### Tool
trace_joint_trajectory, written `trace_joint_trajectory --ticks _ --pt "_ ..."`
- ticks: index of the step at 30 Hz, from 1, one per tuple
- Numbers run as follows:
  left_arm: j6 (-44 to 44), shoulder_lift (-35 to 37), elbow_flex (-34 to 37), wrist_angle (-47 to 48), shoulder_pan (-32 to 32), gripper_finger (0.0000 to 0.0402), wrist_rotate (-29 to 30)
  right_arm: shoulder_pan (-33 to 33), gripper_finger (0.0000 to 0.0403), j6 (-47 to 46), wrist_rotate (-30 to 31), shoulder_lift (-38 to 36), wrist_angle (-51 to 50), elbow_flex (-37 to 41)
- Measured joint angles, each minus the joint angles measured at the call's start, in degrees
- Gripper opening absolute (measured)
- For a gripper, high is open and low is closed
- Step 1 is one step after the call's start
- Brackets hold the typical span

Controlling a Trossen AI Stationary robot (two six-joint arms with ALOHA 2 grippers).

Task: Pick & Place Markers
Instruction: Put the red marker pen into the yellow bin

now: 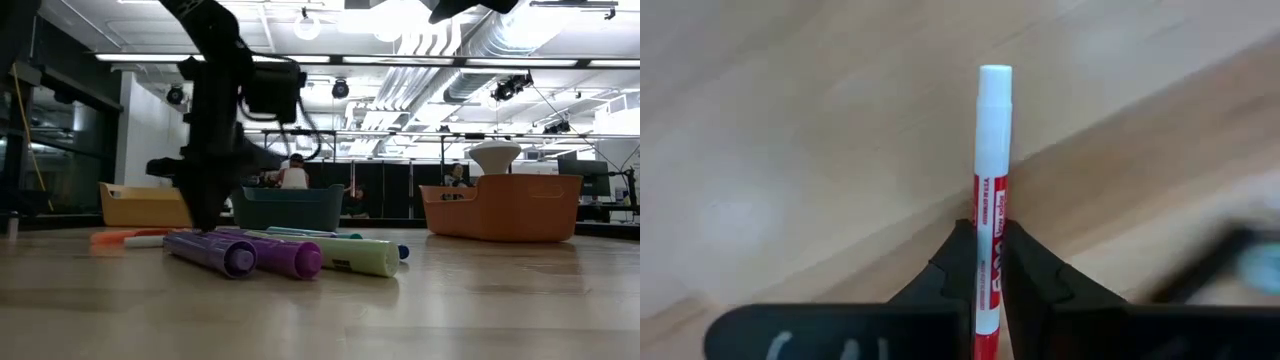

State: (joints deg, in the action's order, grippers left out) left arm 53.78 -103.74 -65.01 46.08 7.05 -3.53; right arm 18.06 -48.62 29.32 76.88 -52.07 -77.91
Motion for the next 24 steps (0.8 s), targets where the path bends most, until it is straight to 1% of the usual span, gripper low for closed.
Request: trace_joint_trajectory --ticks 8,15,17,20,22,24 --pt "-6.2 1.3 -4.5 2.4 -0.5 0.0018 -0.2 0.0 0.0205 -0.4 -0.3 0.0 0.0 0.0" --pt "-12.9 2.7 -6.6 8.9 -2.1 0.0018 -0.7 0.0 0.0205 -1.0 -0.6 0.0 -0.5 0.0" --pt "-14.6 4.0 -6.3 12.3 -2.7 0.0018 -0.7 0.0 0.0204 -1.0 -0.6 0.0 -0.5 0.0" --pt "-16.9 5.5 -6.6 13.0 -3.2 0.0018 -0.5 0.0 0.0206 -1.1 -0.6 0.0 -0.5 0.0" --pt "-18.3 7.6 -6.3 18.1 -3.8 0.0018 0.7 0.0 0.0206 -1.5 -0.5 0.0 -0.5 0.0" --pt "-18.9 8.5 -6.9 17.5 -4.3 0.0018 0.9 0.0 0.0205 -1.9 0.0 0.0 -0.5 0.0"
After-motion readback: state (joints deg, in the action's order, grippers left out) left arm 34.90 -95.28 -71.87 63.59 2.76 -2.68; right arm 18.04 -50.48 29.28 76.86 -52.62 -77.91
